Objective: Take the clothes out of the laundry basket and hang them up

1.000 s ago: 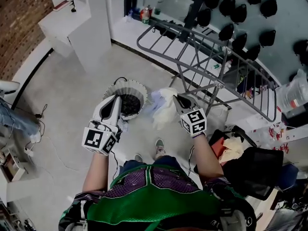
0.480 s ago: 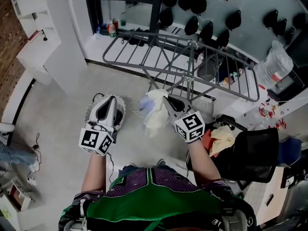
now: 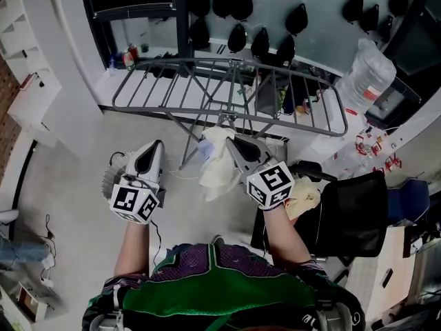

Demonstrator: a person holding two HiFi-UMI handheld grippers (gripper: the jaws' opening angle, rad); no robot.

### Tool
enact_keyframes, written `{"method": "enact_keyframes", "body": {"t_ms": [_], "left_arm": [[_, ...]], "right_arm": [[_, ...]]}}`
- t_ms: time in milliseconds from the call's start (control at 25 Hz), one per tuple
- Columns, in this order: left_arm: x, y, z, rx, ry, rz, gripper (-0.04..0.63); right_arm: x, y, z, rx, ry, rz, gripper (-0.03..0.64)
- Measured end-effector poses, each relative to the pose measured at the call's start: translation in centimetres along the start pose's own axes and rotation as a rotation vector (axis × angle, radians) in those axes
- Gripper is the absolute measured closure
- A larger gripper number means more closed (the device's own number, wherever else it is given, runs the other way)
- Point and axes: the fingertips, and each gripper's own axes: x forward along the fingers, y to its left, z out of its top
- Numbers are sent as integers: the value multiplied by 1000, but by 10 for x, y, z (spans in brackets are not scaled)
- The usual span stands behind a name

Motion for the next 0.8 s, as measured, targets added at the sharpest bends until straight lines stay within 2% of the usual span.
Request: {"method": "enact_keyframes", "body": {"t_ms": [200, 400, 800], "left_arm": [[33, -33, -2, 4, 7, -27, 578], [64, -48, -9, 6, 35, -79, 578], [146, -2, -22, -12, 14, -183, 578]], "right_arm": [[-30, -46, 14, 11, -52, -41, 595], [-38, -82, 16, 41, -83, -90, 594], [-12, -151, 31, 44, -100, -257, 595]]}}
